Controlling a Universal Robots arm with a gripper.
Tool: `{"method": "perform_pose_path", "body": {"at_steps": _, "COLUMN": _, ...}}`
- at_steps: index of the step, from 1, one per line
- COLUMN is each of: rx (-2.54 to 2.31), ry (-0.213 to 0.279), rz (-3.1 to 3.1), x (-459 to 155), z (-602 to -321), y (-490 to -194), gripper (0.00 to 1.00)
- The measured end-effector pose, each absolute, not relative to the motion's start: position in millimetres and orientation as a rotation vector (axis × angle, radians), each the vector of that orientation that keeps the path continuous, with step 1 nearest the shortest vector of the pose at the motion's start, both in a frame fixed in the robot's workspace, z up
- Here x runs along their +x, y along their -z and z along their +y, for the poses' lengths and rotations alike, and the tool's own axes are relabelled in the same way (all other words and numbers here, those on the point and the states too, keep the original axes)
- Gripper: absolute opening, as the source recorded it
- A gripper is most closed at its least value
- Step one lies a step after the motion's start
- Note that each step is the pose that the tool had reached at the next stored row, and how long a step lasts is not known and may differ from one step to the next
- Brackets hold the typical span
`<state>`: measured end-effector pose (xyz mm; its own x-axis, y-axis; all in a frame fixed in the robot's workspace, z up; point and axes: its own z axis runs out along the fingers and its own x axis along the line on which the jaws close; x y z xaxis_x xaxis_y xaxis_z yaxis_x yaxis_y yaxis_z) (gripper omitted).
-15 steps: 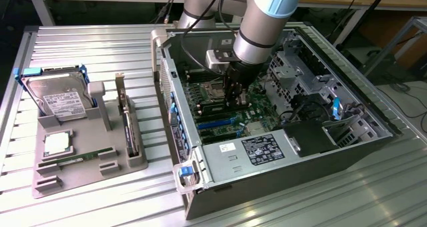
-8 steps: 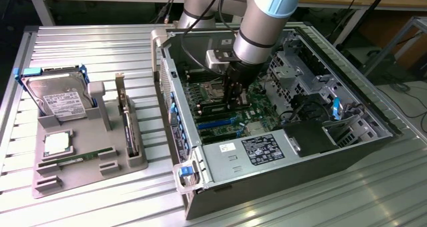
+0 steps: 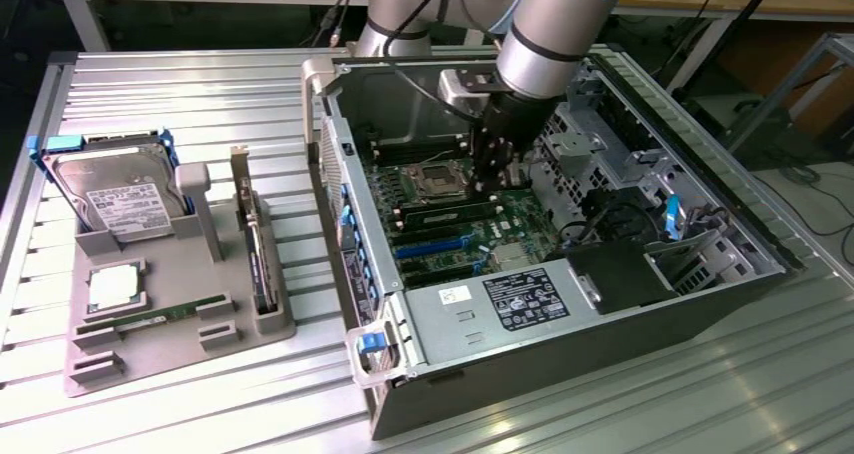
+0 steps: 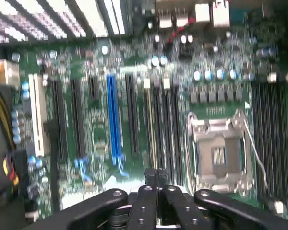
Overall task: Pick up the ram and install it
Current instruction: 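Insert the ram into the slot, then press down the ram until it locks into place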
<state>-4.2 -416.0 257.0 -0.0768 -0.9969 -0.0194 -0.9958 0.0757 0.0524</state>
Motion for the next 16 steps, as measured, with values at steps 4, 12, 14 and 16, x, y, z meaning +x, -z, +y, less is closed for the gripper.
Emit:
{"method": "perform_pose_path", "body": {"at_steps": 4, "rx": 2.119, "ry": 0.079, "rz": -2.287, "x": 16.8, "z": -415.8, "y": -262.7, "gripper": 0.11}}
{"method": "perform_pose_path", "body": {"at_steps": 12, "rx": 2.118, "ry": 0.076, "rz": -2.286, "x": 18.0, "z": -415.7, "y": -268.5, "gripper": 0.11}}
{"method": "perform_pose_path", "body": {"at_steps": 14, "rx": 2.118, "ry": 0.076, "rz": -2.286, "x": 18.0, "z": -415.7, "y": -268.5, "gripper": 0.11}}
{"method": "perform_pose_path", "body": {"at_steps": 16, "rx": 2.118, "ry": 0.076, "rz": -2.286, "x": 18.0, "z": -415.7, "y": -268.5, "gripper": 0.11}}
